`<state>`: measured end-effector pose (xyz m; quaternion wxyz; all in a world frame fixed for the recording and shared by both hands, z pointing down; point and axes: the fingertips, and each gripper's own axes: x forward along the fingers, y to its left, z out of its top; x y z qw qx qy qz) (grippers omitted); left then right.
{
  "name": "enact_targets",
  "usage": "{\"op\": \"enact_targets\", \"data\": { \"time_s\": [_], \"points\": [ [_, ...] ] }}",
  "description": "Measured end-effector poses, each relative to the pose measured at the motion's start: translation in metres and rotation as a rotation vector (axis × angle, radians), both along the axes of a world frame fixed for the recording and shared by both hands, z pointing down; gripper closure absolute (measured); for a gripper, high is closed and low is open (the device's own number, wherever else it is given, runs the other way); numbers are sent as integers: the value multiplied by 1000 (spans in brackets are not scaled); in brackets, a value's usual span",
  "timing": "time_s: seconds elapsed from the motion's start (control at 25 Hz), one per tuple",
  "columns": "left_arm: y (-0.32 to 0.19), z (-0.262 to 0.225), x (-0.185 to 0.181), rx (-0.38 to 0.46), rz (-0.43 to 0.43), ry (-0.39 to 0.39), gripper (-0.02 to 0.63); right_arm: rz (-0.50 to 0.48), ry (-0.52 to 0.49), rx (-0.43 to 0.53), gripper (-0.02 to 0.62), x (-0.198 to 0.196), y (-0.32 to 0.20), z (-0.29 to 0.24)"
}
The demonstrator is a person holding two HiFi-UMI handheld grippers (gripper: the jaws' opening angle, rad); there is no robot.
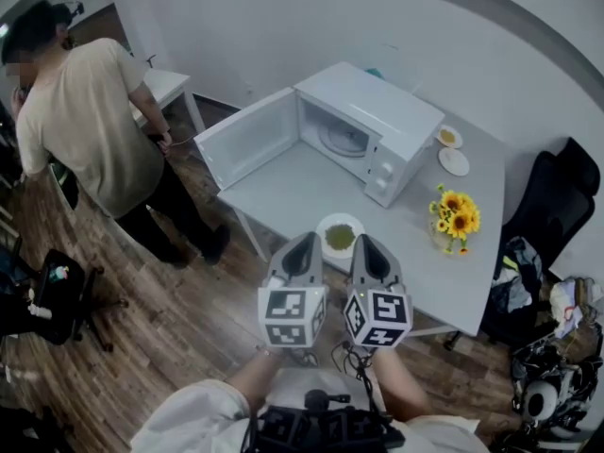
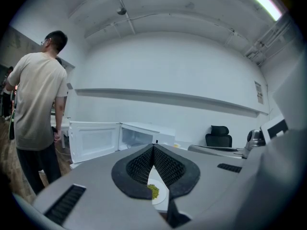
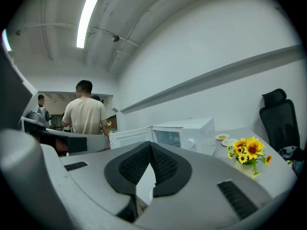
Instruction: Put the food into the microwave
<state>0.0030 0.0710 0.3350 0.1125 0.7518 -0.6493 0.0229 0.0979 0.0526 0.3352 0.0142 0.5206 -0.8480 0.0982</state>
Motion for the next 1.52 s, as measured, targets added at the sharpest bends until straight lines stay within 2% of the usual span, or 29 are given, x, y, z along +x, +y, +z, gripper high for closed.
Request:
{"op": "enact_targets", "data": {
  "time_s": [0.6,1.08,1.52],
  "points": [
    [-45,7,-23,-11,-8,18,597,-12,11,-27,574,-26,-44,11],
    [-121,4,-66,-4,29,29,597,18,20,-5,574,-75,-114,4],
    [-191,-7,-85,-3,103,25,597,87,31,1,574,-94,-178,-7]
  ]
}}
